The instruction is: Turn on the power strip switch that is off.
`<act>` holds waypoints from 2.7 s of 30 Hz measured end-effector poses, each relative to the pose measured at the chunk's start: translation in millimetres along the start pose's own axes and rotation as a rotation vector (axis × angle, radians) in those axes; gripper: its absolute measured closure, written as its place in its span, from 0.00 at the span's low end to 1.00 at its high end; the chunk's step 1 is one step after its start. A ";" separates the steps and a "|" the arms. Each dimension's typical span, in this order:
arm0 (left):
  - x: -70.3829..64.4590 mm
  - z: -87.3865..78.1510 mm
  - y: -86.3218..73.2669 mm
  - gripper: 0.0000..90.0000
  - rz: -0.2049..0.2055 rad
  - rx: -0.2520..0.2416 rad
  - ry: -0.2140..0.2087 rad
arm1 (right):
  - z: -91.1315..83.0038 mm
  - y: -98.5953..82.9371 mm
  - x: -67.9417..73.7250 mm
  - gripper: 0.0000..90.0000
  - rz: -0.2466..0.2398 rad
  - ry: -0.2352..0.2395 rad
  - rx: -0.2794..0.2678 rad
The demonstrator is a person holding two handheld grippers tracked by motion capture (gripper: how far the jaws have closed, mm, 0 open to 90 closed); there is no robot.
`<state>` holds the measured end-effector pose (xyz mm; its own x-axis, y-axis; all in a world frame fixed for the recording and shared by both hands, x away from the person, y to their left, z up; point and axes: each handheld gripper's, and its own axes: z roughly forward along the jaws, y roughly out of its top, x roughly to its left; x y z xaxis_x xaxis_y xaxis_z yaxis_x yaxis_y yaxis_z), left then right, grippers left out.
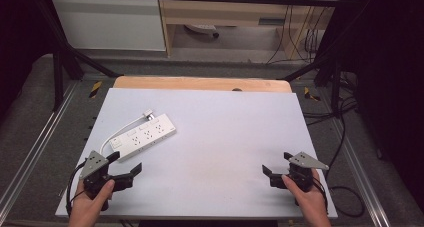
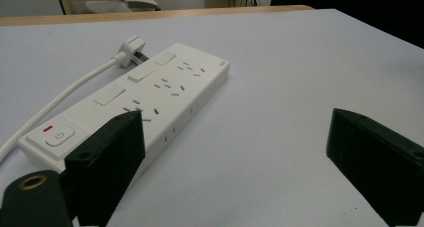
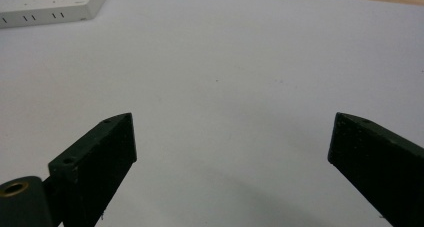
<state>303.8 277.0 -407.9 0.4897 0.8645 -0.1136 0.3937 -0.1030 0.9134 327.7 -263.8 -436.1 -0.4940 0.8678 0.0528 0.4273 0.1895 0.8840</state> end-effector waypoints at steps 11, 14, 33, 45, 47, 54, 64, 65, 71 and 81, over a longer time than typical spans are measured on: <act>-4.4 -11.5 7.1 0.07 -0.019 -0.068 -0.034 | 7.5 1.6 3.0 0.06 0.001 0.003 0.008; -6.2 -13.1 10.9 0.07 -0.014 -0.085 -0.030 | 10.0 2.4 4.8 0.06 -0.007 0.010 0.008; 12.4 -3.1 53.1 0.07 -0.017 -0.092 0.016 | 10.6 3.9 7.1 0.06 -0.006 0.028 0.006; 24.2 16.6 57.1 0.07 -0.034 -0.061 0.046 | 9.6 4.4 7.2 0.06 0.002 0.029 0.004; 23.1 17.2 60.9 0.07 -0.030 -0.073 0.045 | 9.9 4.3 7.3 0.06 -0.002 0.030 0.006; 26.8 29.4 79.6 0.07 -0.015 -0.085 0.036 | 10.3 4.6 6.8 0.06 0.003 0.029 0.003; 28.6 50.2 88.7 0.08 0.010 -0.059 0.039 | 10.2 4.6 6.6 0.06 0.008 0.028 0.004; 28.6 51.4 88.3 0.08 0.013 -0.059 0.043 | 10.4 4.8 6.8 0.06 0.007 0.030 0.005; 35.0 55.6 85.4 0.08 0.009 -0.063 0.062 | 11.0 4.7 7.2 0.06 0.003 0.031 0.007; 45.4 68.5 77.9 0.10 0.000 -0.054 0.101 | 10.5 4.7 6.2 0.06 0.016 0.027 0.008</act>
<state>410.0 274.5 -368.7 0.4073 0.9101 -0.0761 0.3503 -0.0788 0.9333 334.6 -252.8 -436.5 -0.5074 0.8580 0.0794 0.4410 0.1795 0.8794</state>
